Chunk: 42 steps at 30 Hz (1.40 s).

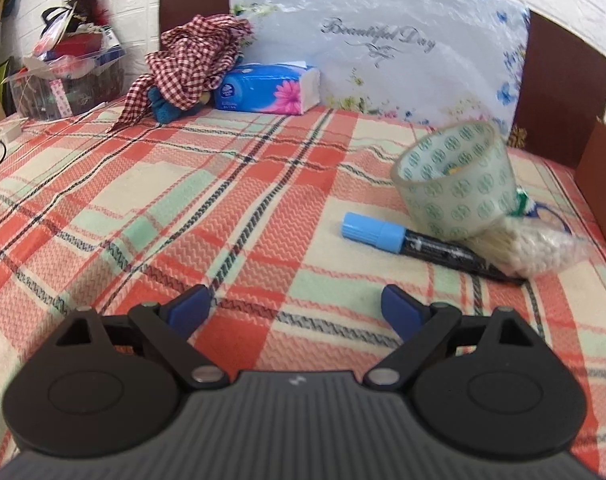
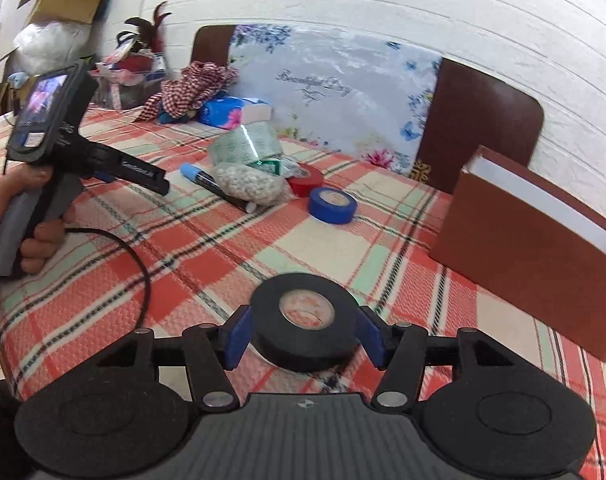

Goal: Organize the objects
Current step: 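Grasp the black electrical tape roll with the left gripper, then lower the black tape roll into the brown box and release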

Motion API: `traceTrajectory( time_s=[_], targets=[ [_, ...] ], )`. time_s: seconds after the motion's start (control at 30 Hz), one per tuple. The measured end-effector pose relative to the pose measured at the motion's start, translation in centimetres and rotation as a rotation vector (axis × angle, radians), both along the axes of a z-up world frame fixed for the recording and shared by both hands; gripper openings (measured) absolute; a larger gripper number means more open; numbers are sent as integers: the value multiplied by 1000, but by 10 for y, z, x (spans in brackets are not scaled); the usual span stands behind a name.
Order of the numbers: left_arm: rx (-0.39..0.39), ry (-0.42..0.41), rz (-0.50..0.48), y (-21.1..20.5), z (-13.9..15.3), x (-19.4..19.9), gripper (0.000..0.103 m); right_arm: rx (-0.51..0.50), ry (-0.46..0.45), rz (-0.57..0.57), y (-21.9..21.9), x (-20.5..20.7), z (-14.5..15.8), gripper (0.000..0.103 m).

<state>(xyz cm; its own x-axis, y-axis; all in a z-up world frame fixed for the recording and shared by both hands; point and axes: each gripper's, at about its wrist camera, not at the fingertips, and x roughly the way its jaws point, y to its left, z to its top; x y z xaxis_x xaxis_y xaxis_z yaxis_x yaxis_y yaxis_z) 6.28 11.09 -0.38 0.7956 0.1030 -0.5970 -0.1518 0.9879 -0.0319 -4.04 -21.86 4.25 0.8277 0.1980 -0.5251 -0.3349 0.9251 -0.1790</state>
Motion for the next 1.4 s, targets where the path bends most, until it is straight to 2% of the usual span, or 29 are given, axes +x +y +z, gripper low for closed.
traceTrajectory(
  time_s=[0.03, 0.1, 0.17, 0.23, 0.3, 0.4, 0.47, 0.53, 0.57, 0.67, 0.77, 0.93, 1.07, 1.27, 1.4],
  targets=[
    [-12, 15, -11, -5, 3, -3, 93, 2, 3, -10, -4, 0, -2, 58],
    [-108, 31, -73, -16, 11, -14, 90, 15, 18, -31, -12, 0, -7, 61],
    [-190, 56, -185, -37, 22, -20, 85, 36, 47, -41, -18, 3, -12, 63],
    [-211, 83, -294, -68, 33, -23, 80, 50, 69, -33, -21, 7, -15, 63],
    [-210, 127, -400, -100, 39, -24, 75, 51, 69, -13, -20, 7, -17, 64],
    [-208, 211, -492, -138, 37, -20, 75, 46, 76, 5, -19, 11, -21, 66],
    [-157, 277, -497, -156, 26, -17, 74, 61, 87, 13, -20, 16, -22, 67],
    [-109, 257, -488, -165, 23, -23, 73, 78, 104, 31, -20, 24, -23, 67],
    [-92, 253, -492, -169, 23, -25, 69, 87, 111, 41, -19, 27, -24, 67],
    [-101, 261, -524, -176, 27, -25, 39, 114, 120, 47, -17, 36, -25, 70],
    [-89, 285, -511, -183, 32, -15, 38, 134, 99, 31, -20, 34, -24, 70],
    [-63, 234, -564, -215, 56, -3, 38, 215, 29, -73, -43, 33, -14, 70],
    [-31, 178, -647, -258, 83, 13, 38, 193, -76, -180, -67, 34, 2, 70],
    [-1, 39, -780, -340, 127, 41, 38, 136, -256, -324, -127, 54, 40, 70],
    [-24, -2, -841, -392, 137, 72, 38, 126, -291, -425, -173, 82, 52, 70]
  ],
)
